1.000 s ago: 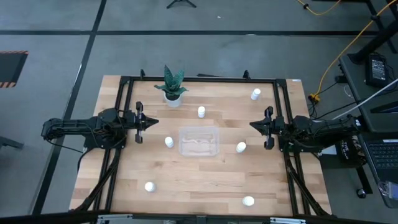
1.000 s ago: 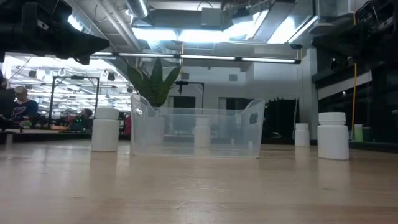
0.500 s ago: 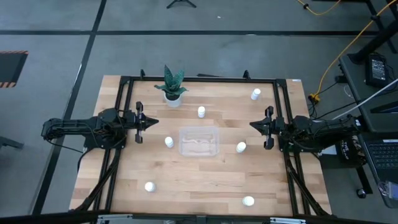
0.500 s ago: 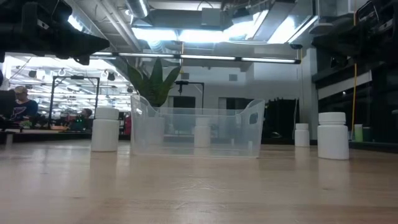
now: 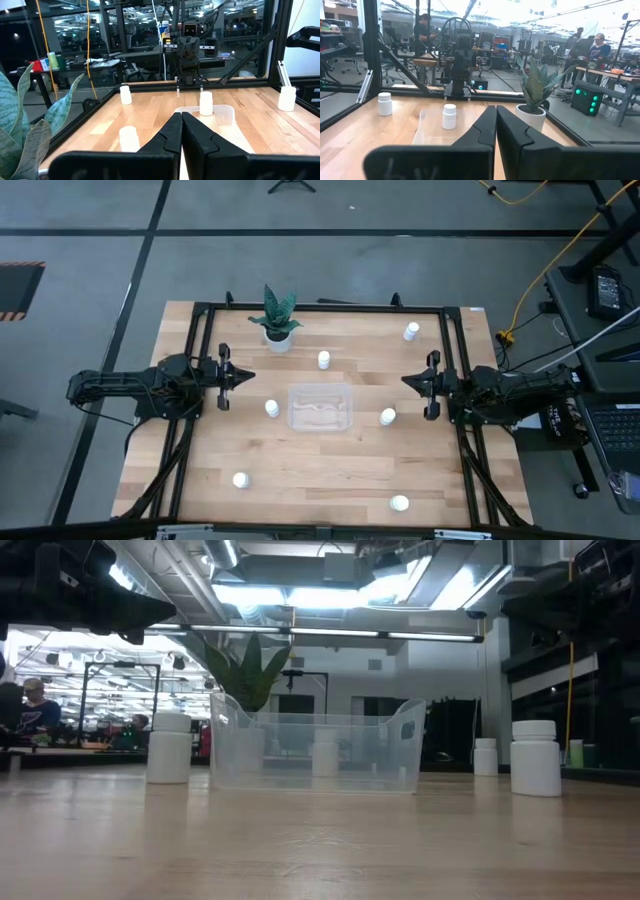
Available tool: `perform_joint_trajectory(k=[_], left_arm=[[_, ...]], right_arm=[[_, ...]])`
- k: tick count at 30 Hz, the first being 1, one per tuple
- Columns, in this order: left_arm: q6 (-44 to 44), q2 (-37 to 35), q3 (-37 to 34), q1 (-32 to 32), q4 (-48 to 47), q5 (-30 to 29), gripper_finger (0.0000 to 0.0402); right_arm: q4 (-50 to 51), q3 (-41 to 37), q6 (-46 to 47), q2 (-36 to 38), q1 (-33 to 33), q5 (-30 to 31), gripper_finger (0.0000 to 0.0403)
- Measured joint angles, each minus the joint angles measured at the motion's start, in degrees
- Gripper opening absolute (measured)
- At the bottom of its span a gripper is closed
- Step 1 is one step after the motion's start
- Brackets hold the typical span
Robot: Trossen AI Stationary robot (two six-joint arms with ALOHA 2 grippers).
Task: Pick and place pill bottles into a basket
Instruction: Put the white medicine bottle into the transparent bin
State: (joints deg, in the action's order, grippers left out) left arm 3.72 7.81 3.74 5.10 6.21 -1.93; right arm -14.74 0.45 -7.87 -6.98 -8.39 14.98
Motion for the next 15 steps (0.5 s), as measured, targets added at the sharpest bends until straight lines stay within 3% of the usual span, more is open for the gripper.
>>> perform_joint_trajectory(k=[8, 10, 15], left_arm=[[0.0, 0.0, 0.0, 0.0, 0.0, 0.0, 0.0018], [0.0, 0.0, 0.0, 0.0, 0.0, -0.1, 0.0033], [0.0, 0.0, 0.0, 0.0, 0.0, -0.1, 0.0086]], right_arm=[[-1.0, 0.0, 1.2, 0.0, 0.0, 8.8, 0.0016], [-0.6, 0.0, 1.4, 0.0, 0.0, 11.6, 0.0016], [1.4, 0.0, 1.4, 0.0, 0.0, 12.1, 0.0025]])
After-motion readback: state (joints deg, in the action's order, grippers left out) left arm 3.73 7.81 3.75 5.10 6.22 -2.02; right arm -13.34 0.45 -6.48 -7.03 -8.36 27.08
